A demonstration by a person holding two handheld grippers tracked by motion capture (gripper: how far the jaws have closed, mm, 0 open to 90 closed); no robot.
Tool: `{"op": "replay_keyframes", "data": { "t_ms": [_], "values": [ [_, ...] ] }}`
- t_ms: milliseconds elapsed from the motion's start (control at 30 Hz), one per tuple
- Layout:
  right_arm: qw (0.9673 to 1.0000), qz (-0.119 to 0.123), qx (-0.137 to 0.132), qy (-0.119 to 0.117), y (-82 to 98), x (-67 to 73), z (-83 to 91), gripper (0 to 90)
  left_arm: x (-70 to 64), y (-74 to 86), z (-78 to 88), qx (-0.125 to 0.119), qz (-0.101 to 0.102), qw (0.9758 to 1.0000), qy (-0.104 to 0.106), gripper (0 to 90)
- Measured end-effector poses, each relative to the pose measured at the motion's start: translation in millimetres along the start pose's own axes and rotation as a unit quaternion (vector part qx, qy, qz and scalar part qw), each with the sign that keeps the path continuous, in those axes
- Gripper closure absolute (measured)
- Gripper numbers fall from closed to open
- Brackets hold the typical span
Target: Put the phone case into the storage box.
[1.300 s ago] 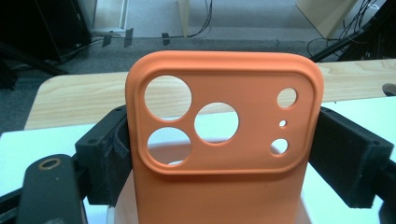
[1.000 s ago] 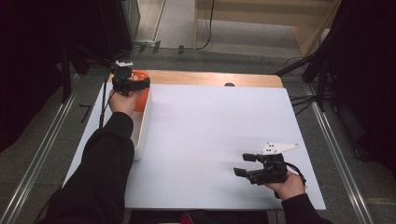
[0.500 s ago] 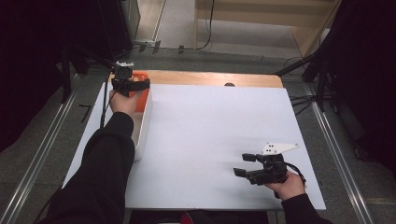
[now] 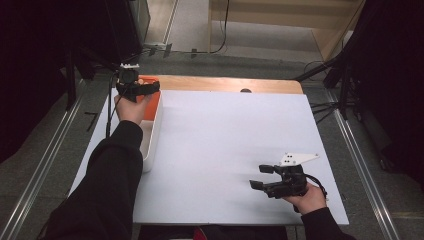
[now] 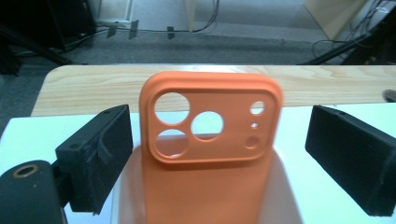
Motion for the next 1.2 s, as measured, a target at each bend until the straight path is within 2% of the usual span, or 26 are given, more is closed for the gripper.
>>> {"op": "replay_keyframes", "data": {
  "t_ms": [267,567,700,800,967,1100,1200],
  "values": [
    [1.0,0.0,0.0,0.002,0.3,-0.5,0.0,25.5,-7.6,0.6,14.1,0.021,0.008,0.9989,0.042,7.9],
    [1.0,0.001,0.0,0.002,0.1,-1.0,0.6,25.5,-12.7,5.1,30.8,0.042,-0.022,0.9972,0.059,7.9],
    [1.0,-0.002,0.001,0.004,0.5,-1.7,1.1,25.4,-13.2,3.7,40.9,0.038,-0.023,0.9964,0.072,8.0],
    [1.0,0.0,0.001,0.004,0.7,-1.7,1.5,25.4,-15.3,3.1,48.1,0.041,-0.017,0.9949,0.091,8.0],
    [1.0,0.0,0.001,0.003,1.0,-1.5,1.4,25.4,-21.7,4.4,58.2,0.045,-0.025,0.9923,0.113,8.0],
    [1.0,-0.001,0.002,0.005,1.3,-1.3,1.9,25.4,-29.1,7.8,63.7,0.053,-0.03,0.9888,0.137,8.0],
    [1.0,-0.003,0.001,0.004,1.2,-1.7,1.9,25.5,-32.9,9.7,67.1,0.055,-0.03,0.9874,0.145,8.0]
  ]
}}
Point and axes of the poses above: each handheld gripper's, and its own axes: z roughly backward along the jaws, y roughly out of its underside, x roughly to its left, the point moved 9 cm from there along -z, roughly forward along the jaws, and after that the axes turned 1 degree about x, right-handed, at the moved point
